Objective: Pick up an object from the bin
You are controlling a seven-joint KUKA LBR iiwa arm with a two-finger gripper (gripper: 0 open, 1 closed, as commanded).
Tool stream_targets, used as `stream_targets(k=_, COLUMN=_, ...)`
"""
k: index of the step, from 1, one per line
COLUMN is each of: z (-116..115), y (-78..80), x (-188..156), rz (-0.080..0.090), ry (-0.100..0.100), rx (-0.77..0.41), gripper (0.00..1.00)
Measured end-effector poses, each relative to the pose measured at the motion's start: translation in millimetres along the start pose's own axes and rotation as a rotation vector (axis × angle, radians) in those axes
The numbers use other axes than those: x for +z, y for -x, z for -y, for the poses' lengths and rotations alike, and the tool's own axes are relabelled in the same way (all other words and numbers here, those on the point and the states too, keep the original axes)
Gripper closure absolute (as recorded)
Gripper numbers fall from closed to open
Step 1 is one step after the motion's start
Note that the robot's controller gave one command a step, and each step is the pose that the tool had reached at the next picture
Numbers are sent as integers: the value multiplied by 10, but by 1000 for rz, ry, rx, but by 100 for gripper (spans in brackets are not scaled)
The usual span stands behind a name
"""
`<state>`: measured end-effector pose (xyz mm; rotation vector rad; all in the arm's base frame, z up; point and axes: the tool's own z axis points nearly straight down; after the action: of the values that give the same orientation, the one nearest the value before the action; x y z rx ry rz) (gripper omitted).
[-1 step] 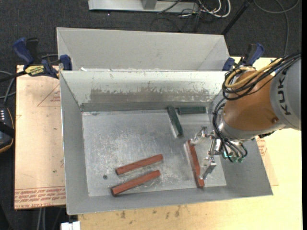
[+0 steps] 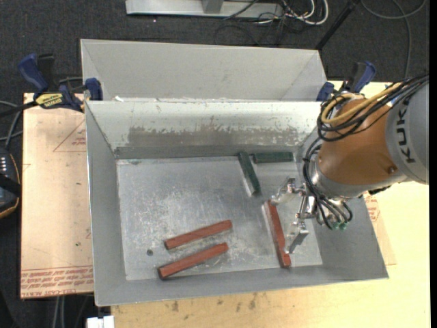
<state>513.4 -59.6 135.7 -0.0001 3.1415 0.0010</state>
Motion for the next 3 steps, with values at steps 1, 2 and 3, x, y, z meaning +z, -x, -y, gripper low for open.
stream_targets(k=1, z=465, y=-124, x=602, rz=14, ry=-6, rx=-273, gripper=100)
stream_targets(k=2, z=464, y=-123, x=603, rz=14, ry=-6, rx=-273, gripper=100)
stream_targets(k=3, z=402, y=-89, x=64, rz=-3, ry=2, rx=-283, gripper=100)
